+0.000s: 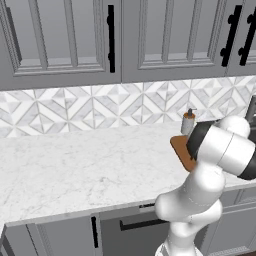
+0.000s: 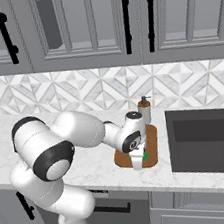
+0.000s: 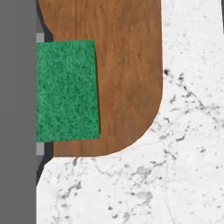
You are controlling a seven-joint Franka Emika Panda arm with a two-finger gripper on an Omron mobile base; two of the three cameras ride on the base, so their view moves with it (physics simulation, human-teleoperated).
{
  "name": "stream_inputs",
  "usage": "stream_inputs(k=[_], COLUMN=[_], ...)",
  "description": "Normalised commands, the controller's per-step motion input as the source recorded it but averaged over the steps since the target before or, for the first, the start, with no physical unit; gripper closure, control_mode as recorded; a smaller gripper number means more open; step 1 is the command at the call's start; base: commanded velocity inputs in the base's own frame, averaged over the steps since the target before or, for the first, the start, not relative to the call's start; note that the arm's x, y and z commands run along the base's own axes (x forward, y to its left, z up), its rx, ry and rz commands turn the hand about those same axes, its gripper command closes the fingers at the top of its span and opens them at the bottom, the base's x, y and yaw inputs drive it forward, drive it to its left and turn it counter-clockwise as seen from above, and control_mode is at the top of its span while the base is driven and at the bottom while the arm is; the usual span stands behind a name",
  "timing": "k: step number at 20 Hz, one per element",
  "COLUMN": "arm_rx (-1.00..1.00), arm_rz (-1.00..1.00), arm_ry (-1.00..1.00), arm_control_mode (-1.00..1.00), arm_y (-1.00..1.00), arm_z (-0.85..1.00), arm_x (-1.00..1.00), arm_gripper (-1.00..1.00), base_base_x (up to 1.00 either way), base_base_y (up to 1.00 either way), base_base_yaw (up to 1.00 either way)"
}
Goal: Pick up the sponge from the counter and clean the cutting board by briefly scrubbing or pressing down on the cutting board. Once finished, release the sponge.
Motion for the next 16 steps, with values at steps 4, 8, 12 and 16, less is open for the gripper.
stream_inputs(k=[4,8,12,16], arm_rx=[0.0,0.0,0.0,0.0], arm_rz=[-0.05,-0.02,0.0,0.0], arm_ry=[-0.05,-0.11,-0.09,-0.11], arm_control_mode=[-1.0,-1.0,-1.0,-1.0], arm_y=[-0.11,-0.01,0.0,0.0], arm_z=[-0.02,0.0,0.0,0.0], arm_x=[0.36,0.59,0.59,0.55], arm_gripper=[1.0,1.0,1.0,1.0], base_base_x=[0.0,0.0,0.0,0.0], base_base_y=[0.0,0.0,0.0,0.0], base_base_yaw=[0.0,0.0,0.0,0.0])
